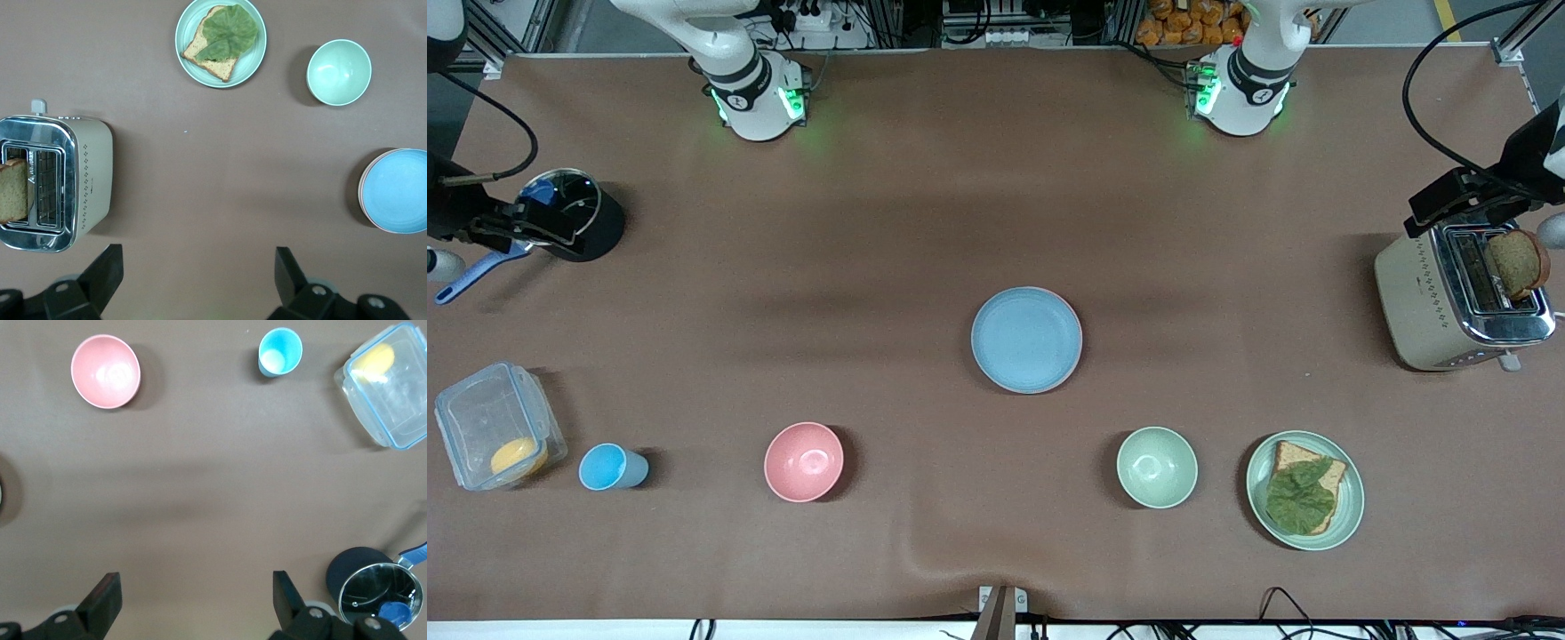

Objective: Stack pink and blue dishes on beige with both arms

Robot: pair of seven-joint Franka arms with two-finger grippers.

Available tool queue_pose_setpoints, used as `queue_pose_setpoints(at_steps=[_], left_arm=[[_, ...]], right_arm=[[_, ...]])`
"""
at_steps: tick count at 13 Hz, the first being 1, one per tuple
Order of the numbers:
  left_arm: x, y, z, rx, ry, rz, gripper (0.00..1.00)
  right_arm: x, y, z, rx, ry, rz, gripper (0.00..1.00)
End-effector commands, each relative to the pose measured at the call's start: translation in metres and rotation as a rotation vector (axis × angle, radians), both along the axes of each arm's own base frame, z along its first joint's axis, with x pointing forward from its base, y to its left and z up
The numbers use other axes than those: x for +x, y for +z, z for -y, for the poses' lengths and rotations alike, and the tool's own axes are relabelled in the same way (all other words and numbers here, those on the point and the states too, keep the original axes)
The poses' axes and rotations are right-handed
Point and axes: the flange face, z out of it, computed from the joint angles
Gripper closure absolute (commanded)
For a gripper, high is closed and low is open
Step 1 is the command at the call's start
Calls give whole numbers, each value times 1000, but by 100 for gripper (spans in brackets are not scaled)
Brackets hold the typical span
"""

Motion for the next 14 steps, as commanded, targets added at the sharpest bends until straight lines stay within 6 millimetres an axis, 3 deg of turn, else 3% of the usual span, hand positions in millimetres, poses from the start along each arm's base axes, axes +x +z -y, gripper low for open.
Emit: queue_pose_setpoints(at_steps=[1,7,14], left_arm=[[-6,3,-2,16,-21,-19,0],[-7,1,3,17,-31,-34,0],[-6,-3,8,2,-72,-46,0]], right_arm=[[3,8,-7,-23,-1,14,0],[19,11,0,-30,-13,30,0],[22,11,-2,-33,-14,32,0]])
